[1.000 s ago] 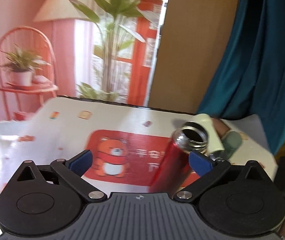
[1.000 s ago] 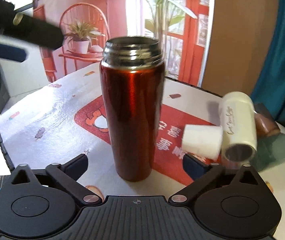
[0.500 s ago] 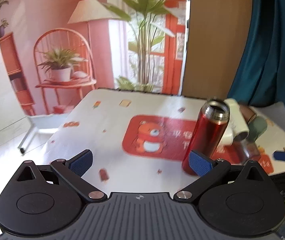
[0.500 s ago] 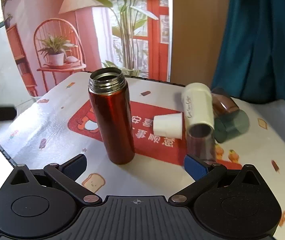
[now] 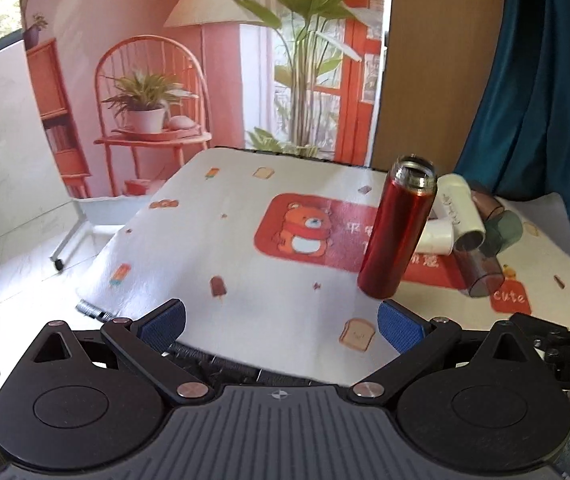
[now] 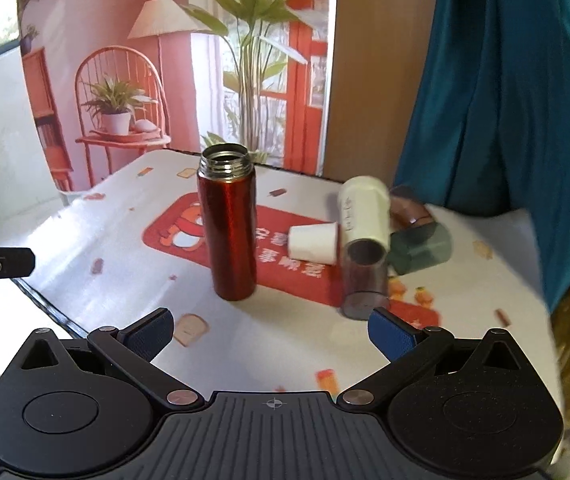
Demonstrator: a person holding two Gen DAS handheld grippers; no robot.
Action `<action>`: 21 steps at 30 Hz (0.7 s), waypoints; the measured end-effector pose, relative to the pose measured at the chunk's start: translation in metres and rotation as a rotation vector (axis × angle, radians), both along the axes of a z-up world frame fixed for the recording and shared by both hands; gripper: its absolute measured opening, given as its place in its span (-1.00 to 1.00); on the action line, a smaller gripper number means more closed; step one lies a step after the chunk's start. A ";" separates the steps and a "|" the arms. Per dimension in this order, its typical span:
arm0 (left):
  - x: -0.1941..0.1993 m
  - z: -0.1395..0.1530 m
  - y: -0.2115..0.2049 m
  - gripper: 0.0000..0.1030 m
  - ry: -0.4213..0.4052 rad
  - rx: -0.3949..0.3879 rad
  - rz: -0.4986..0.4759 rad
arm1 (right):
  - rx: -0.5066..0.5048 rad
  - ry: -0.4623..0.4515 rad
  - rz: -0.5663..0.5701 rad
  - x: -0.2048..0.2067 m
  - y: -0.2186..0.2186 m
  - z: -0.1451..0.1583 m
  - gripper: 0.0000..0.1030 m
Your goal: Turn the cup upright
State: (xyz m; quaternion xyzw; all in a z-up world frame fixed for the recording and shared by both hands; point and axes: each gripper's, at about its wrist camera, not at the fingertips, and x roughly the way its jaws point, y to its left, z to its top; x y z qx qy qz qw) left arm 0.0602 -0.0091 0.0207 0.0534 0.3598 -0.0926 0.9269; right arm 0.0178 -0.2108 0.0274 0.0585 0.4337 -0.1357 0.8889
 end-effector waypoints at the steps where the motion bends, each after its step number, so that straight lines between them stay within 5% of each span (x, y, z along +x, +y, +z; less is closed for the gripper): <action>1: -0.004 -0.001 -0.001 1.00 -0.006 0.012 0.006 | 0.006 -0.002 -0.004 -0.005 0.001 0.001 0.99; 7: -0.027 -0.009 0.006 1.00 0.011 -0.041 0.049 | -0.041 -0.015 -0.043 -0.032 0.009 0.001 0.99; 21: -0.056 -0.016 -0.008 1.00 -0.041 0.027 0.078 | -0.010 -0.004 -0.096 -0.069 -0.001 -0.018 0.99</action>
